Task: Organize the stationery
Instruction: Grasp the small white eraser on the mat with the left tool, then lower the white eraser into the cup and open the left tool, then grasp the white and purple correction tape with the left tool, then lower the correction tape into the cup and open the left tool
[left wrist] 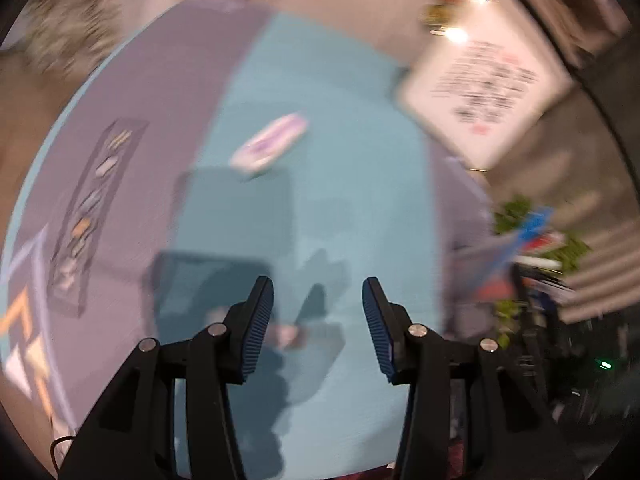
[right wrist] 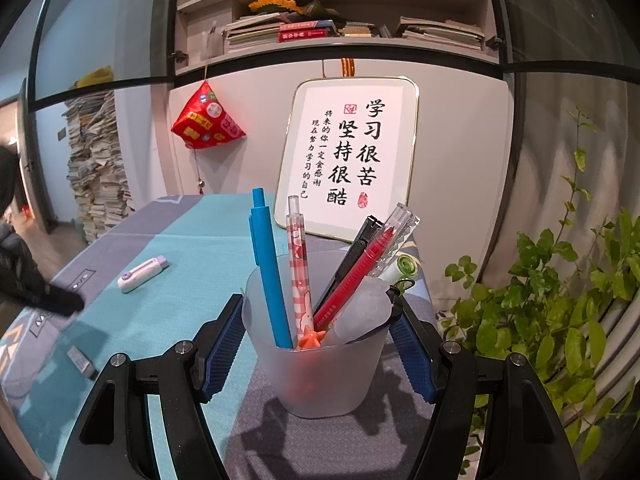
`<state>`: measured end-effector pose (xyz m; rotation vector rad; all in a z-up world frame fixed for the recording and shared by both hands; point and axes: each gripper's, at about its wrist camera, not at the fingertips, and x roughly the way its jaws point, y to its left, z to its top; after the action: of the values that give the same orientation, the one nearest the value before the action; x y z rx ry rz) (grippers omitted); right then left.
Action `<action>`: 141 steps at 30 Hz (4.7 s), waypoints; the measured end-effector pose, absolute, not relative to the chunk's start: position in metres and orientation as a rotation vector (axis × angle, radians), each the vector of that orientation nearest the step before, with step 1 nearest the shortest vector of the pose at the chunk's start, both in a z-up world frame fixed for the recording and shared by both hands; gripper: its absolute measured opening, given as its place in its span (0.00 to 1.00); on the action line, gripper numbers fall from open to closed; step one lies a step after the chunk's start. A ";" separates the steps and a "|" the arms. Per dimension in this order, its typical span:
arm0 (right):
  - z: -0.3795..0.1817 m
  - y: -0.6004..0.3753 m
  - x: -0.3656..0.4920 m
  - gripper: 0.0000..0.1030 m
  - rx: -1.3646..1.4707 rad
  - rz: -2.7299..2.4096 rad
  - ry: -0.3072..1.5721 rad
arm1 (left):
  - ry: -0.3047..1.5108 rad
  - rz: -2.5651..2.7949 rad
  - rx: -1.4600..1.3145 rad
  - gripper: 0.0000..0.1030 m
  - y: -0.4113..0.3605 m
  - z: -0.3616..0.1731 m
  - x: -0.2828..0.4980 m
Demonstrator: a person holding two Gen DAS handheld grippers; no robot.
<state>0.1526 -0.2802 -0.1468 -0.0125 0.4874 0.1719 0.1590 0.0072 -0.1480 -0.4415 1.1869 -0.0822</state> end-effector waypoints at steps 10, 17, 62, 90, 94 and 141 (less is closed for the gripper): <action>-0.147 -0.280 0.152 0.70 -0.012 0.171 0.488 | 1.293 -0.072 -0.456 0.44 0.020 -0.165 0.143; -0.146 -0.280 0.152 0.70 -0.019 0.171 0.484 | 1.366 0.177 -0.708 0.47 0.044 -0.184 0.143; -0.150 -0.282 0.148 0.70 -0.009 0.192 0.479 | 1.000 -0.511 -0.222 0.13 -0.173 -0.079 0.203; -0.148 -0.283 0.150 0.70 -0.013 0.190 0.487 | 0.976 -0.209 0.055 0.62 -0.022 -0.143 0.276; -0.147 -0.282 0.151 0.70 -0.015 0.183 0.493 | 1.018 -0.238 0.130 0.62 -0.021 -0.166 0.292; -0.147 -0.286 0.151 0.70 0.017 0.183 0.496 | 0.950 -0.785 0.107 0.22 -0.199 -0.090 0.208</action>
<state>0.1512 -0.2864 -0.1474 0.0175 0.4961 0.1830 0.2078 -0.1994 -0.0903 0.1067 0.9498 -0.7847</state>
